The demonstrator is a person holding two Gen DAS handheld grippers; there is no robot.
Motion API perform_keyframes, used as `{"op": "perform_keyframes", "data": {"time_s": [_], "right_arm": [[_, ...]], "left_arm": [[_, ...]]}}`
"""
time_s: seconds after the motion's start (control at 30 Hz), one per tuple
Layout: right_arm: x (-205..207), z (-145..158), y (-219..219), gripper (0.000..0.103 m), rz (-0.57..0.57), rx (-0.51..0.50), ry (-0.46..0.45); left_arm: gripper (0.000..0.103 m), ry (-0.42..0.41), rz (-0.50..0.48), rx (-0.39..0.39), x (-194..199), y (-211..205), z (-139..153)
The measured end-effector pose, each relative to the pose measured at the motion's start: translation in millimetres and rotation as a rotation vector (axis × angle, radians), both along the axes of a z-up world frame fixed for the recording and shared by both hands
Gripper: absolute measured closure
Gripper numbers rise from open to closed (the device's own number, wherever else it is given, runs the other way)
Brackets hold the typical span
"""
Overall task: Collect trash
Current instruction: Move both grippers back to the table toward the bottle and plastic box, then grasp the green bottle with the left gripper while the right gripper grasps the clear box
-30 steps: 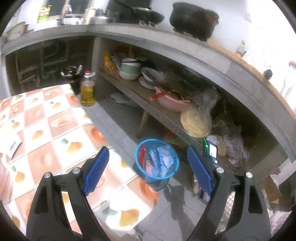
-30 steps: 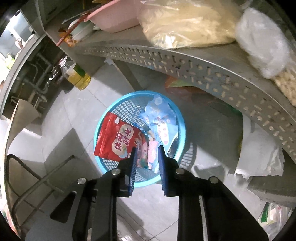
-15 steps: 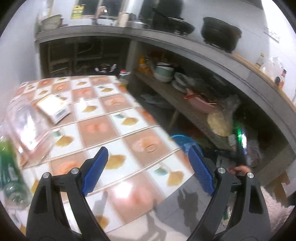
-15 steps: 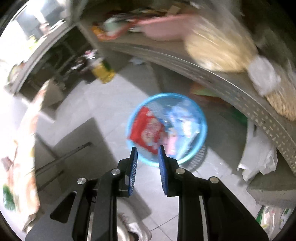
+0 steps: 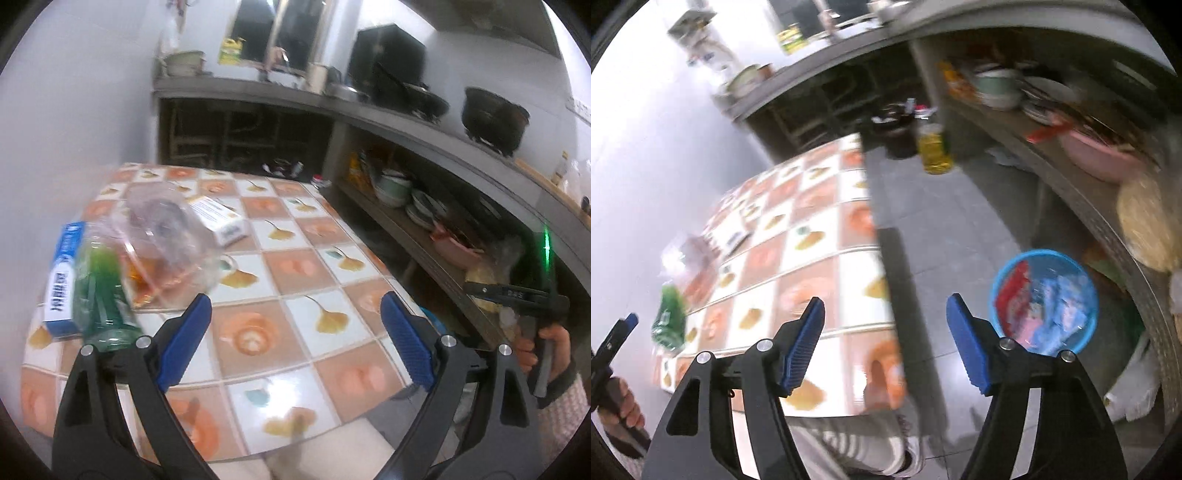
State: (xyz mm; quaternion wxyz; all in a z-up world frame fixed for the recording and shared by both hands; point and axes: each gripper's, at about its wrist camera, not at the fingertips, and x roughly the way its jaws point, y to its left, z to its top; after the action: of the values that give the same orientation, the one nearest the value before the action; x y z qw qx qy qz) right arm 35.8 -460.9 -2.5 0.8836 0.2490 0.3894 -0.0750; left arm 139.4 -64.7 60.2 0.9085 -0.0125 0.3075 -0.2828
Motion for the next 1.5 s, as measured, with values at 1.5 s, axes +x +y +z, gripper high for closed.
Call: {"op": "perform_keyframes", "data": {"time_s": [1.5], "right_arm": [[268.2,17.5,334.2,0.007,0.887,-0.277,0.007]], "left_arm": [[0.012,0.202,0.415,-0.041,93.7,131.0,-46.1]]}}
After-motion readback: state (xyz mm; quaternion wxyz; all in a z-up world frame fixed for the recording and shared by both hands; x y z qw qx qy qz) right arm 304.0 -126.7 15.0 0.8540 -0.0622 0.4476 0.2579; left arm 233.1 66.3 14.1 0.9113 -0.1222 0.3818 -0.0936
